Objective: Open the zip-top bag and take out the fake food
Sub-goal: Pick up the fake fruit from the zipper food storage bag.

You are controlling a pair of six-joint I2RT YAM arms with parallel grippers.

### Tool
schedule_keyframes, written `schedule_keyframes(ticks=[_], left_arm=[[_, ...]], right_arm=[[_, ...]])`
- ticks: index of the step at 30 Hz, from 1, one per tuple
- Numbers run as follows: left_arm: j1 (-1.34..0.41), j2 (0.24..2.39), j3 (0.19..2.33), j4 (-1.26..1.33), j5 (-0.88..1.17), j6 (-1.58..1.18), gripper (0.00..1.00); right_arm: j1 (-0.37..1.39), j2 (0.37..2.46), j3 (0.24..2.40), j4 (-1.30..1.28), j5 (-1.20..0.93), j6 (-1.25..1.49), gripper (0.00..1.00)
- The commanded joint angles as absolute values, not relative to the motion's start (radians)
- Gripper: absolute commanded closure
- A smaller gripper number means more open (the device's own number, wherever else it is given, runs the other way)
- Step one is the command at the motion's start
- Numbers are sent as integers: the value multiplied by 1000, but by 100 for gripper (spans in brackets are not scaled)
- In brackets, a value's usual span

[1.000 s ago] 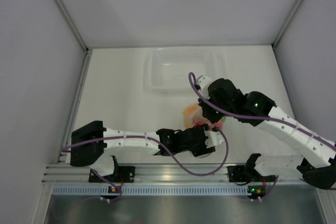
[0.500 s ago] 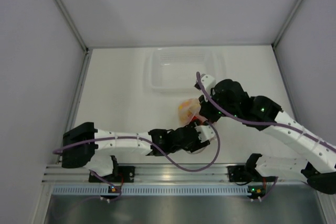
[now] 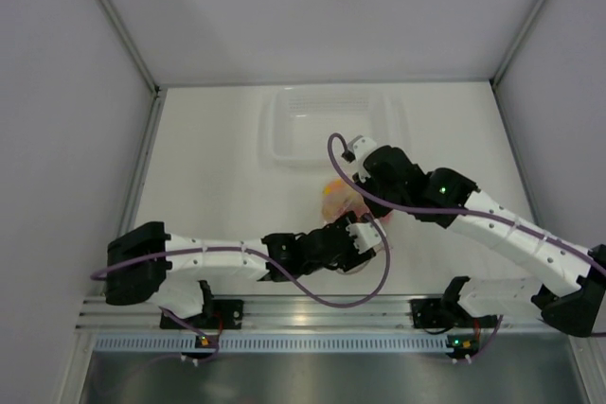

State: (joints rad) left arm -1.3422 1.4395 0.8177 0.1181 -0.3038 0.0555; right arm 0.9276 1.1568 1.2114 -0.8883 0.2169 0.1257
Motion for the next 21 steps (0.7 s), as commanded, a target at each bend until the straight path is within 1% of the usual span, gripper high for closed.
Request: schedule_keyframes(ticks=[1,5,13,18,21], left_arm=[[-1341,1384,819,239,-285,69,100],[-1342,1361,801,242,-278,49,100],[-1341,1338,775,247,-322,35,100],[-1342,1312,772,245,-380,31,100],[-1341,1286,764,247,-397,15,100]], right_arm=[[936,1157,1252,-923,302,121,100],[939,1167,1258,-934,341,124,100],[942,1140,1227,-882,259,133,100],[948,1135,1226,-899,293,132,100],[953,1124,1207,-887,275,123,100]])
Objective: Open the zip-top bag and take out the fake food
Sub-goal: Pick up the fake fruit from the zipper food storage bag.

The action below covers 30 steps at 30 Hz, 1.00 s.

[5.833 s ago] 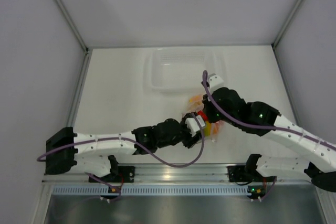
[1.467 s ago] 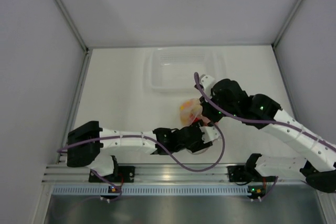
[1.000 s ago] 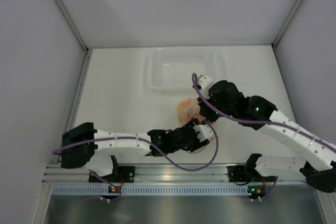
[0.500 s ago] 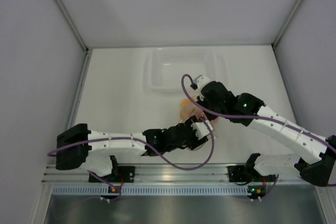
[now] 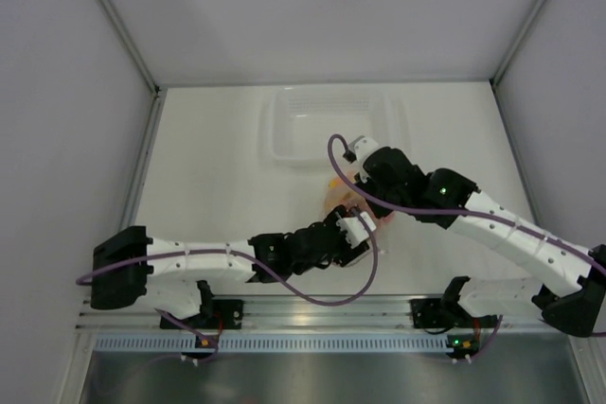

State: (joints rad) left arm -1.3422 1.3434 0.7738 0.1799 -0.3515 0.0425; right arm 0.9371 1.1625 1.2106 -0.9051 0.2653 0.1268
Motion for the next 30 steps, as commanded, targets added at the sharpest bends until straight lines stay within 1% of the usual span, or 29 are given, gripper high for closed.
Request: schedule_keyframes(ticks=[1,5,14,25,30], left_arm=[[-1341,1279,765,247,-409,8,100],[-1341,1267,773,244,-428,-26,100],[-1341,1213,730,218,-373,-67,100],[-1341,1141,669,206,-400,-120,100],[-1341,1134,663,212,-478,-147,100]], right_arm=[[953,1115,1201,-874,253,121,100],[965,1115,1190,-859,267,121,100],[965,1123,1203,-847,433,134,100],[965,1152,1216,-841,448,115,100],[968,1152,1206,-835,417,117,100]])
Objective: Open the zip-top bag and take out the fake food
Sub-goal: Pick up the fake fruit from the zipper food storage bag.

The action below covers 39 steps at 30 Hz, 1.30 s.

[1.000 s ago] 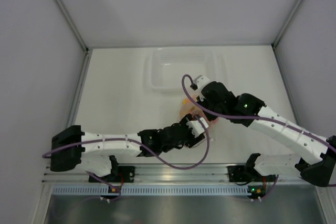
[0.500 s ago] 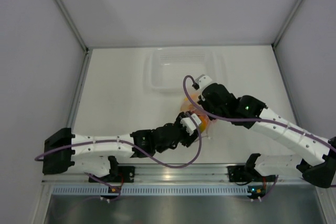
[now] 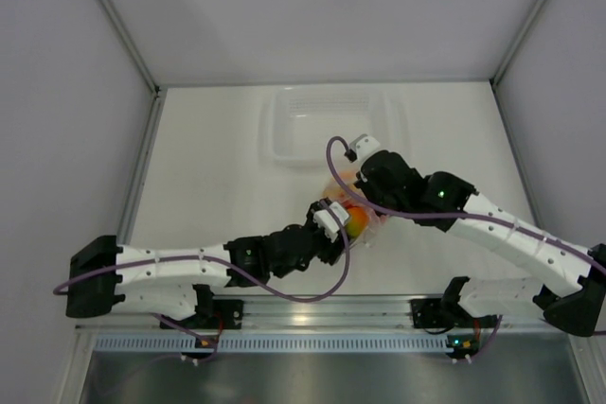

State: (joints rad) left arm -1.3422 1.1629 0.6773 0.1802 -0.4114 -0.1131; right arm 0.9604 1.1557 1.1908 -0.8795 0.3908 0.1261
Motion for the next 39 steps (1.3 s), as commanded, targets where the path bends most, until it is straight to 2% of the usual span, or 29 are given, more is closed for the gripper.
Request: schedule_keyframes(ticks=[1,9,39], left_arm=[[-1341,1128,658,218,-482,-150,100],[-1341,1089,626,255,-443,-147,100],[-1341,997,496,535,-394,-129,100]], right_arm=[[966,1152,1204,-836,419,118,100],[966,1176,1204,-828,483,138,100],[950,1181,1137,-709,382,195,100]])
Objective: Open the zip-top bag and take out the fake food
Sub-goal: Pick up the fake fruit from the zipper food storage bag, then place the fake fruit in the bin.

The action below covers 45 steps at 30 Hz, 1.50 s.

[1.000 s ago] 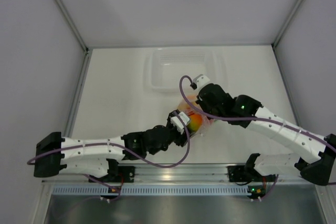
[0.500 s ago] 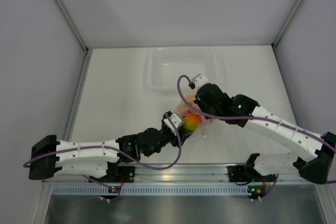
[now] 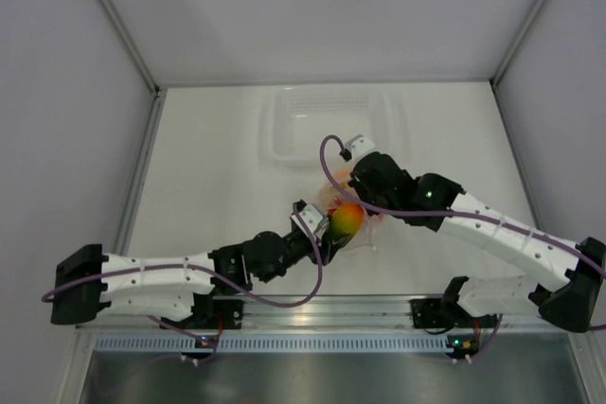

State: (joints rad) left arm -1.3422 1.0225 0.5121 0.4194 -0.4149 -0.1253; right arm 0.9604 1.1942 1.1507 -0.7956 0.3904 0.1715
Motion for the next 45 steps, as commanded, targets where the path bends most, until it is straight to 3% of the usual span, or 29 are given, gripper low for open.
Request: schedule_keyframes(ticks=[1,14,25,32,45], left_arm=[[-1341,991,489,546,-393,-129,100],[-1341,845,420,630,-434,-140,100],[-1313,770,489,600,-733,-93,100],[-920,889,620,474,-482,-340,100],[-516,1357,915,474,-166,-451,100]], right_arm=[[950,1178,1134,-704,383,195,100],[916,1146,1097,-678,387,228,100],[884,1114,1091,-696,388,230,100],[884,1088,1094,-707,380,232,100],[882,1017,1103,-750,361,236,100]])
